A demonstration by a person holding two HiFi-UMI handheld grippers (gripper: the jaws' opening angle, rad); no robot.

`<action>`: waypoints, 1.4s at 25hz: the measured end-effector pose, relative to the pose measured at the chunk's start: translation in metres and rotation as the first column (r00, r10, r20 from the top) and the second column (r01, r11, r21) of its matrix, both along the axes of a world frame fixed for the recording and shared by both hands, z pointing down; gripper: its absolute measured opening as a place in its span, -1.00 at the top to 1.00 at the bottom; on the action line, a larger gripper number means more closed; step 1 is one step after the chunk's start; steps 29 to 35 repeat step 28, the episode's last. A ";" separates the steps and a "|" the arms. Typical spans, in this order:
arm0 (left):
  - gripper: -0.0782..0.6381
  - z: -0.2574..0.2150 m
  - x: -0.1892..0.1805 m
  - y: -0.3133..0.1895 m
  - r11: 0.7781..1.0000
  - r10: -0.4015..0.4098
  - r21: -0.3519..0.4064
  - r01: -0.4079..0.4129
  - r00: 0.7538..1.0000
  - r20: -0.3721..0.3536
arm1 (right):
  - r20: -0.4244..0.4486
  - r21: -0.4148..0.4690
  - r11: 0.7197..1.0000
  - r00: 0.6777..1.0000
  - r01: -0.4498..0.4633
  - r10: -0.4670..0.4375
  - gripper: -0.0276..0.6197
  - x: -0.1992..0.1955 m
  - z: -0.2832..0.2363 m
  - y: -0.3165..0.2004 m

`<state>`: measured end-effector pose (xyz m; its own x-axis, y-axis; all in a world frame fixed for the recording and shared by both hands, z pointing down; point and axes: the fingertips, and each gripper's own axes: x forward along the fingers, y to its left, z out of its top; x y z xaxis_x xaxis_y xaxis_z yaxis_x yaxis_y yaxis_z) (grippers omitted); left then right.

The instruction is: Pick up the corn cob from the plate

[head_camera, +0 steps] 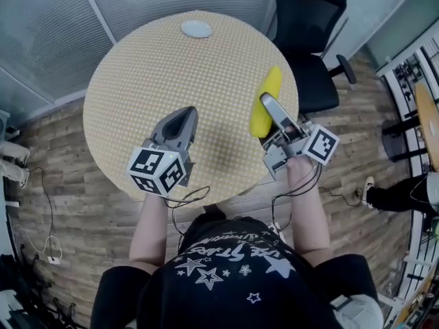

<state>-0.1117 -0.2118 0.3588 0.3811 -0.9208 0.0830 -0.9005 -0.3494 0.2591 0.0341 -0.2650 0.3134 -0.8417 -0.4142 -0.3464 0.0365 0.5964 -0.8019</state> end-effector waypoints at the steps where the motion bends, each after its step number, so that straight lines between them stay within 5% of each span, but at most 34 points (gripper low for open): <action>1: 0.75 0.000 0.003 0.004 1.000 -0.004 0.002 0.004 1.000 -0.001 | 0.001 0.001 1.000 1.000 0.019 -0.019 0.15 -0.003 0.001 0.005; 7: 0.75 0.000 0.015 0.040 0.999 -0.038 -0.003 0.038 0.999 0.014 | -0.059 0.051 0.993 0.993 0.103 -0.100 0.15 -0.011 0.006 0.052; 28: 0.75 -0.046 0.147 0.255 0.988 -0.135 0.086 0.129 0.988 0.070 | -0.117 0.165 0.965 0.975 0.205 -0.188 0.15 0.095 -0.013 0.265; 35: 0.75 -0.046 0.147 0.255 0.988 -0.135 0.086 0.129 0.988 0.070 | -0.117 0.165 0.965 0.975 0.205 -0.188 0.15 0.095 -0.013 0.265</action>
